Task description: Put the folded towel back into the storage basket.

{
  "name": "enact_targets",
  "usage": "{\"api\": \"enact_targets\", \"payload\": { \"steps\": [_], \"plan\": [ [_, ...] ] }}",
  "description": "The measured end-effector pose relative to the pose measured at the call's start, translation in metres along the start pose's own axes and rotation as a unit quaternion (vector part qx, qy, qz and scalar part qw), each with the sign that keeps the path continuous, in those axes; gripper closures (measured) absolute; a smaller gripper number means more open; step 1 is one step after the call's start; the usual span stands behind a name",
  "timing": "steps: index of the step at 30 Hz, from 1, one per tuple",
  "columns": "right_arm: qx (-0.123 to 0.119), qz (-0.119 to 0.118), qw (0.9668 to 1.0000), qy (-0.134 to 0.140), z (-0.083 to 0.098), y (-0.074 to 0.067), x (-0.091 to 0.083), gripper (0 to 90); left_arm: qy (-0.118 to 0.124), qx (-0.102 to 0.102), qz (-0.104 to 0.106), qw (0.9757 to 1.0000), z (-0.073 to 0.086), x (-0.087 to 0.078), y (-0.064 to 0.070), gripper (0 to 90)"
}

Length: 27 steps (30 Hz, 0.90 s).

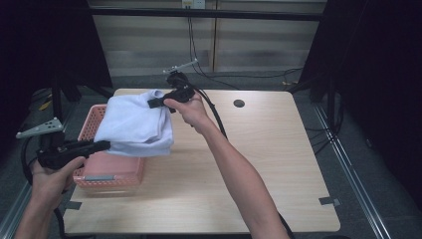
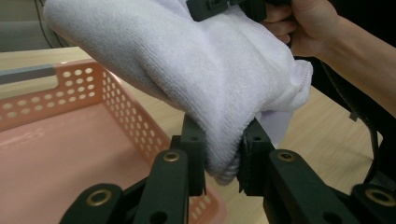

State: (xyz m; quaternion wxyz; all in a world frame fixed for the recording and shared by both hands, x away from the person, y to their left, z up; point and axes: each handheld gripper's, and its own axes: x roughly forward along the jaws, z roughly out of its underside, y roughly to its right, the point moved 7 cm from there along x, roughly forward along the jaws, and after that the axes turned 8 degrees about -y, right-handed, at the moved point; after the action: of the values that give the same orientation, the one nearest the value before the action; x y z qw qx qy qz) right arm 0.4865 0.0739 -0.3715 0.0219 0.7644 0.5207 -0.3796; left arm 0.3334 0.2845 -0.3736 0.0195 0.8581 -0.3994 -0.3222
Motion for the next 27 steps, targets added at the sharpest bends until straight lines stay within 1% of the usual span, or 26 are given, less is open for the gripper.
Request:
{"api": "enact_targets", "payload": {
  "steps": [4,6,8,9,10,11,12,13,16,18,19,20,21,22,23,25,26,27],
  "plan": [
    [0.001,-0.001,1.0000,-0.005,-0.008,-0.005,0.018,69.5,0.005,-0.015,-0.012,0.9998,0.006,-0.010,-0.015,76.0],
    [0.003,0.000,1.0000,-0.008,-0.012,-0.008,0.028,69.5,0.005,-0.018,-0.023,0.9996,0.010,-0.015,-0.024,75.9],
    [0.001,0.005,0.9999,-0.011,-0.016,-0.010,0.038,69.6,0.007,-0.028,-0.028,0.9992,0.015,-0.020,-0.031,76.1],
    [0.000,0.006,0.9999,-0.013,-0.018,-0.012,0.042,69.6,0.007,-0.032,-0.033,0.9989,0.017,-0.023,-0.037,76.1],
    [0.001,0.009,0.9999,-0.012,-0.020,-0.015,0.047,69.7,0.008,-0.036,-0.033,0.9988,0.019,-0.025,-0.040,76.1],
    [0.001,0.009,0.9999,-0.011,-0.022,-0.016,0.050,69.7,0.013,-0.044,-0.036,0.9983,0.020,-0.027,-0.043,76.2],
    [0.000,0.009,0.9999,-0.009,-0.023,-0.018,0.053,69.7,0.013,-0.048,-0.039,0.9980,0.022,-0.030,-0.047,76.2],
    [0.000,0.011,0.9999,-0.008,-0.025,-0.019,0.057,69.7,0.013,-0.051,-0.040,0.9978,0.024,-0.032,-0.051,76.2],
    [0.004,0.017,0.9998,-0.010,-0.026,-0.022,0.070,69.7,0.006,-0.061,-0.055,0.9966,0.030,-0.037,-0.063,76.3],
    [0.008,0.022,0.9996,-0.014,-0.026,-0.023,0.081,69.7,0.005,-0.077,-0.063,0.9950,0.034,-0.041,-0.076,76.3],
    [0.010,0.024,0.9996,-0.009,-0.025,-0.024,0.088,69.7,0.004,-0.080,-0.068,0.9945,0.036,-0.041,-0.079,76.4],
    [0.015,0.019,0.9997,-0.009,-0.024,-0.026,0.092,69.7,0.001,-0.084,-0.070,0.9940,0.040,-0.041,-0.082,76.5],
    [0.015,0.019,0.9997,-0.009,-0.024,-0.026,0.092,69.7,0.001,-0.084,-0.070,0.9940,0.040,-0.041,-0.082,76.5],
    [0.011,0.023,0.9996,-0.011,-0.022,-0.025,0.096,69.7,-0.003,-0.087,-0.071,0.9937,0.044,-0.040,-0.084,76.5],
    [0.013,0.024,0.9995,-0.014,-0.020,-0.025,0.100,69.7,-0.007,-0.093,-0.073,0.9929,0.049,-0.037,-0.087,76.4],
    [0.019,0.029,0.9992,-0.018,-0.012,-0.021,0.112,69.8,-0.019,-0.096,-0.081,0.9919,0.056,-0.034,-0.092,76.4],
    [0.019,0.029,0.9992,-0.018,-0.012,-0.021,0.112,69.8,-0.024,-0.097,-0.085,0.9913,0.059,-0.032,-0.093,76.4],
    [0.017,0.036,0.9990,-0.020,-0.009,-0.019,0.116,69.8,-0.033,-0.094,-0.093,0.9907,0.062,-0.029,-0.095,76.4]
  ]
}}
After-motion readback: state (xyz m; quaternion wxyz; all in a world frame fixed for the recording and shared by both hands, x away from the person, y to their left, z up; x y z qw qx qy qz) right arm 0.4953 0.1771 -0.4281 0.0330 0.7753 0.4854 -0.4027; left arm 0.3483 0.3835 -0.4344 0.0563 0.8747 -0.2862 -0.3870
